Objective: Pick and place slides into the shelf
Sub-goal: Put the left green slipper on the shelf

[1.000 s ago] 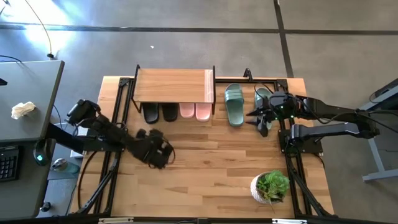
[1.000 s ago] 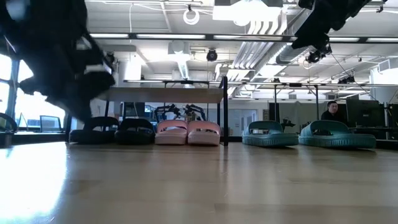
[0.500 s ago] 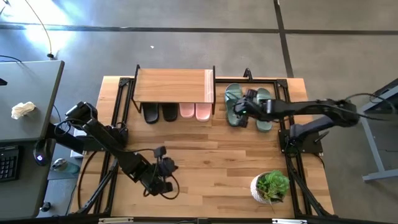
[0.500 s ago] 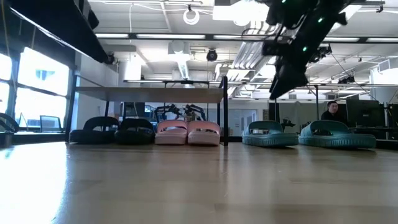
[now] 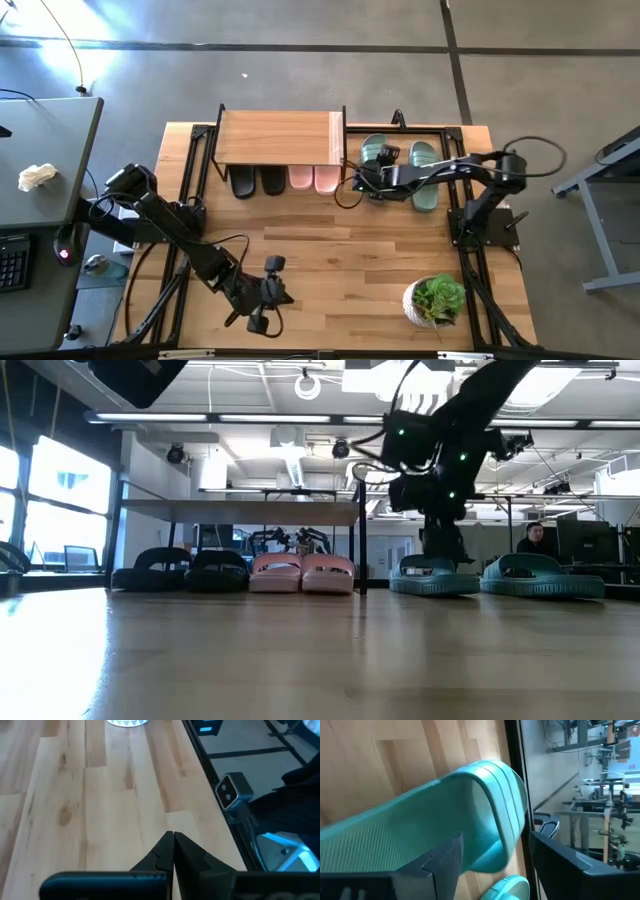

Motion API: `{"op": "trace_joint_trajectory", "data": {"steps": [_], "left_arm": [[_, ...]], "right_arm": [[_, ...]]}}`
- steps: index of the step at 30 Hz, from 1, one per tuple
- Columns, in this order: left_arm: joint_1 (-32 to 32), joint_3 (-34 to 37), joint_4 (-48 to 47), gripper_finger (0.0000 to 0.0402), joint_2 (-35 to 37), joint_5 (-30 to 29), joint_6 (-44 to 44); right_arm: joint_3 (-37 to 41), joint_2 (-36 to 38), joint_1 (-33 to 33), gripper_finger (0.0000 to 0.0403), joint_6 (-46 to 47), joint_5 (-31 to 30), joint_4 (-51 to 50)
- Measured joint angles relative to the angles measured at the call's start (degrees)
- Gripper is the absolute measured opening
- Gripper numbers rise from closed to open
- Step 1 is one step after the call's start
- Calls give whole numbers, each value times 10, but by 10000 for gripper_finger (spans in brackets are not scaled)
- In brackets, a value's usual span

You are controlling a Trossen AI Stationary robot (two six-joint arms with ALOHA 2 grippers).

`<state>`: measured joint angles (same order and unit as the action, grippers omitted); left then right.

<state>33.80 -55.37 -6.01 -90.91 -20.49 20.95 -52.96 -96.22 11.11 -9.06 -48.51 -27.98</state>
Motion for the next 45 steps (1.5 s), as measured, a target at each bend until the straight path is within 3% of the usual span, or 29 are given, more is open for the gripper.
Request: {"op": "trace_joint_trajectory", "data": {"steps": [10, 23, 28, 37, 45], "left_arm": [[0, 0, -1, 1, 0, -5, 3], [0, 0, -2, 1, 0, -5, 5], [0, 0, -2, 1, 0, -5, 6], [1, 0, -2, 1, 0, -5, 19], [1, 0, 0, 1, 0, -5, 20]], "right_arm": [[-25, -56, 19, 220, 1, -66, 5], [-25, -58, 91, 212, 30, -28, 13], [-25, -58, 104, 163, 49, 6, 13], [-25, -57, 104, 12, 67, 36, 15], [-25, -52, 69, 4, 88, 36, -7]]}}
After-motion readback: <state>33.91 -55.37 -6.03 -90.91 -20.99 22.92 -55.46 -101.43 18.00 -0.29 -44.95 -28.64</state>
